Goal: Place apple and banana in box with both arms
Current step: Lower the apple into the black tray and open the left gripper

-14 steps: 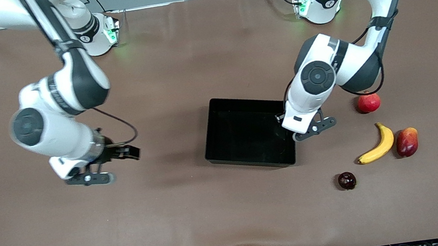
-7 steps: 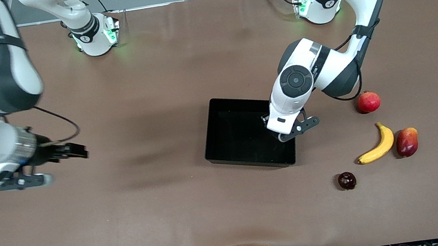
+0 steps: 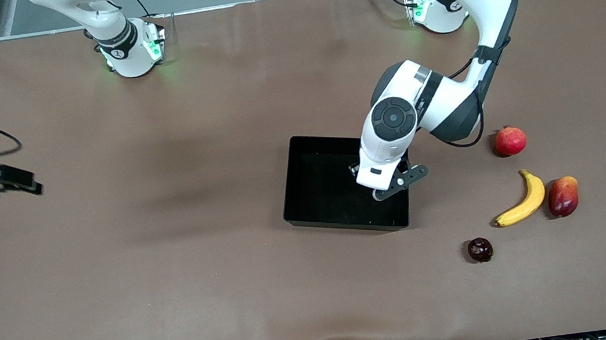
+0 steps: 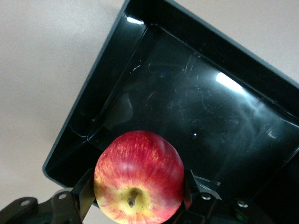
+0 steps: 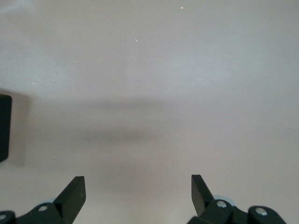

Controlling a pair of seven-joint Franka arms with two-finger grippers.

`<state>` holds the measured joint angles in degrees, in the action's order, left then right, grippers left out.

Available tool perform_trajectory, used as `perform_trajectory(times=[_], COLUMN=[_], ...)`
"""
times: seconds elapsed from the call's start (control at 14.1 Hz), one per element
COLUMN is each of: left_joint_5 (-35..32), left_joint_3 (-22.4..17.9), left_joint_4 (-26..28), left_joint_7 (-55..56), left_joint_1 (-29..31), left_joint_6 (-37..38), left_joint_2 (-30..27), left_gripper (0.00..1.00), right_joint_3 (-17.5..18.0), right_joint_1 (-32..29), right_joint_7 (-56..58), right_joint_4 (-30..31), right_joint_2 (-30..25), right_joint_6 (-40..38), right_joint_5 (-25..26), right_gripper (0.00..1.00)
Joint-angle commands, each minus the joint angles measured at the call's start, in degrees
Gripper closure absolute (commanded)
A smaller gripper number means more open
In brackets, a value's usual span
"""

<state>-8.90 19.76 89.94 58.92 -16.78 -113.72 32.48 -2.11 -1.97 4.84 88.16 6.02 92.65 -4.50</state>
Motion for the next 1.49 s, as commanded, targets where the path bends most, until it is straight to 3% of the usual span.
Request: perform_trajectory(times=[0.0,0.5,0.92,0.99,1.07,1.42], left_joint_5=[-1.4,-5.9,-5.9,-5.9,-6.0,-6.0], left_joint_3=[-0.4,-0.7,-0.7,-0.8,-0.8,-0.8], left_joint_4=[-1.9,-1.9,-1.9,-1.9,-1.9,-5.0], left_joint_7=[1.2,0.4,0.1,0.0,-1.0,-1.1], left_joint_1=[-0.5,-0.4,-0.4,-0.4,-0.4,-0.2], left_joint_6=[-1.9,-4.8,-6.1,-6.2,-6.3,-5.6], left_joint_2=[2.7,7.9,10.5,10.8,10.8,9.7], left_gripper=[1.0,1.0,1.0,0.73,0.01,0.0], right_joint_3=[1.0,0.2,0.4,0.4,0.4,0.4], right_joint_1=[-1.7,-0.3,0.2,0.2,0.2,0.1], right_joint_7=[-0.2,-3.9,-4.9,-5.4,-6.2,-8.0], right_joint_4=[2.0,2.1,2.0,1.8,1.8,1.6], right_joint_2=[-4.3,-10.0,-10.4,-10.4,-10.4,-10.3], right_joint_6=[-3.5,-10.0,-10.8,-10.9,-10.8,-9.4], right_joint_5=[1.9,3.5,5.3,5.3,5.3,4.6], right_gripper=[0.0,0.0,0.0,0.0,0.0,0.0])
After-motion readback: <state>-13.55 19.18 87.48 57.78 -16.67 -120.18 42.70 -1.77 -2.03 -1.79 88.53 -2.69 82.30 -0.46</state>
